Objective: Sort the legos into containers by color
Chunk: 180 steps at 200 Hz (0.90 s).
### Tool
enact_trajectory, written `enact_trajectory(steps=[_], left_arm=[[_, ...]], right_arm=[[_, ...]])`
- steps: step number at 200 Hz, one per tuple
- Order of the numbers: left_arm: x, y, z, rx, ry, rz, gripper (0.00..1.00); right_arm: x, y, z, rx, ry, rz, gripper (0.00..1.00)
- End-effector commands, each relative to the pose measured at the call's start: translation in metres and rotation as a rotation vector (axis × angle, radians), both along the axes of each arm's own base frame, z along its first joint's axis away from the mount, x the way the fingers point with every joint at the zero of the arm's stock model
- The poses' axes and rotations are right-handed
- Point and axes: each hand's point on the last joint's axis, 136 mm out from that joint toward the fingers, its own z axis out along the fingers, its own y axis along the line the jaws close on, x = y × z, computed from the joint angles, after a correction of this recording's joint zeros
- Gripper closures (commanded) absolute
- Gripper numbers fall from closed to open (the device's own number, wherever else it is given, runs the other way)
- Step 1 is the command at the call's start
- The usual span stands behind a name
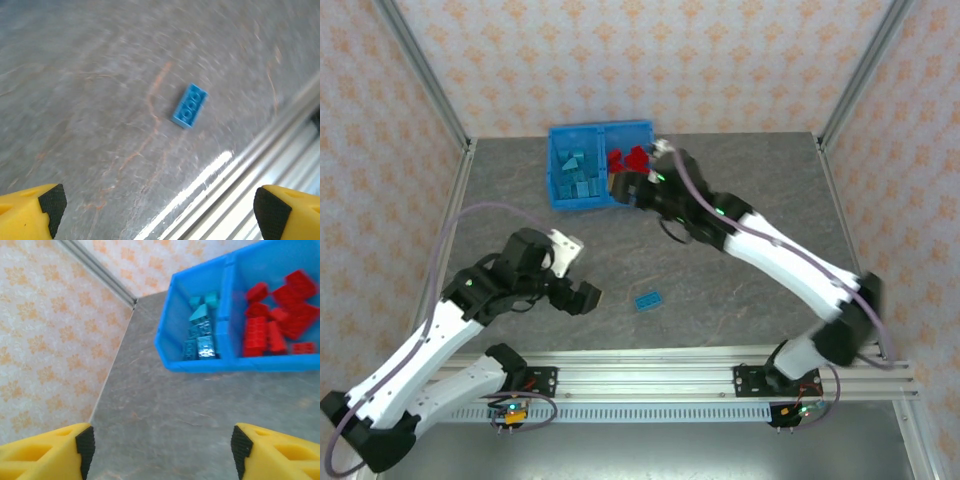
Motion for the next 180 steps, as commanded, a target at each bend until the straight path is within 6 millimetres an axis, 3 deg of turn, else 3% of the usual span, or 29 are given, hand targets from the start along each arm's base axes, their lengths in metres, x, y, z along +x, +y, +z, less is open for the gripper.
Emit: enact_trajectory(steps=[1,20,44,70,117,144,180], left_arm=[[-0.019,-0.027,-0.005,0.032,-0.164,-0.409,0.01],[-0.024,-0.032,-0.029,0.097,-0.214,-0.566,0.01],[-0.028,-0.046,-0.056,0.126,-0.268,-0.700,0.01],[-0.017,-0.066,-0.075,0.118,-0.278,-0.674,0.01],[0.022,-0.104,-0.099,0.120,-0.261,-0.545,0.01],[0.050,-0.121,-0.112,0.127,-0.238,-0.428,0.01],[0.063,-0.142,-0.134,0.121,-0.161,-0.397,0.01]], right_arm=[[-0.037,-0.060,-0.073,-0.130,0.107,-0.097,0.21],[-0.085,-0.103,-0.108,-0.198,0.179,-0.095,0.00],[-0.132,-0.146,-0.139,-0.221,0.261,-0.114,0.01],[-0.162,-0.167,-0.158,-0.178,0.330,-0.107,0.01],[-0.185,-0.168,-0.185,-0.205,0.468,-0.060,0.02],[-0.185,-0.173,-0.178,-0.219,0.455,-0.073,0.02],[-0.180,-0.178,-0.164,-0.215,0.412,-0.096,0.02]])
